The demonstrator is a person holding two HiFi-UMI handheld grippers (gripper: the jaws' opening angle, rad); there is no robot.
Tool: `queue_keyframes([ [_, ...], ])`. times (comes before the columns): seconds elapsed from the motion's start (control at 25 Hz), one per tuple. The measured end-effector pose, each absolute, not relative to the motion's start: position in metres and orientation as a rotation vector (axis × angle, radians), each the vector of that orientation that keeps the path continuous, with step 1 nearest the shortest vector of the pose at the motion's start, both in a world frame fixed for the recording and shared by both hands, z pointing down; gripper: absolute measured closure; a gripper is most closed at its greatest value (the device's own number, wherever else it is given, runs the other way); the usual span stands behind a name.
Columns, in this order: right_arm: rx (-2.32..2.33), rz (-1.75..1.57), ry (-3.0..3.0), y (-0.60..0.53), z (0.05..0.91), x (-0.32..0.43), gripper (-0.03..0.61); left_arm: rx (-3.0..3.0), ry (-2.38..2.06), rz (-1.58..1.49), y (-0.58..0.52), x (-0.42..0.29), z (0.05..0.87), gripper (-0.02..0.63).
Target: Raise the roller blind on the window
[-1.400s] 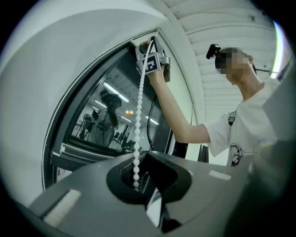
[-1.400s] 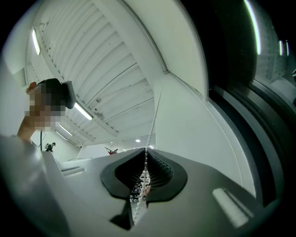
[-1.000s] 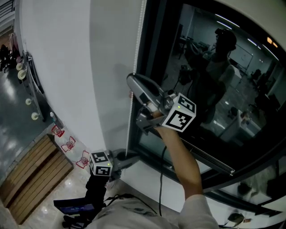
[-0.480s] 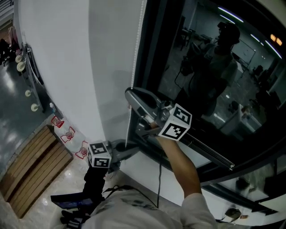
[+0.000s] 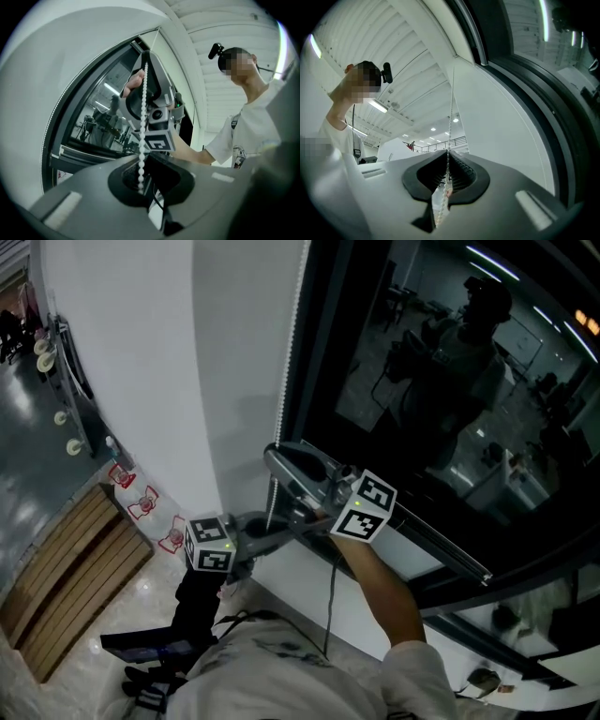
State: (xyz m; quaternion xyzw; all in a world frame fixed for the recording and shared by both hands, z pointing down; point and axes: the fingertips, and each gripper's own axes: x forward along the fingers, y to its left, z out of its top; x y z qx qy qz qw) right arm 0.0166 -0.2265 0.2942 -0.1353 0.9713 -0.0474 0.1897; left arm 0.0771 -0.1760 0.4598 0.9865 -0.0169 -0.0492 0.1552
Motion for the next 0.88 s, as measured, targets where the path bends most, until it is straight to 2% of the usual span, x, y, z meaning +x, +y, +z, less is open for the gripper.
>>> queue_keyframes([
  [0.4, -0.381, -0.259, 2.727, -0.232, 0.319, 0.021, 0.560, 2.827, -0.034, -0.145, -0.180, 0.077, 0.461, 0.615],
  [0.44, -0.393, -0.228, 2.747, -0.230, 0.316, 0.019, 0.550, 2.825, -0.032, -0.147, -0.176, 0.077, 0.461, 0.615],
  [0.48, -0.397, -0.197, 2.763, -0.228, 0.312, 0.017, 0.504, 2.821, -0.028, -0.153, -0.172, 0.077, 0.460, 0.615],
  [0.6, -0.384, -0.127, 2.745, -0.235, 0.280, 0.018, 0.426, 2.810, -0.018, -0.169, -0.168, 0.077, 0.461, 0.615],
  [0.88, -0.374, 0.140, 2.721, -0.252, 0.171, 0.014, 0.425, 2.784, -0.040, -0.155, -0.166, 0.073, 0.473, 0.615],
])
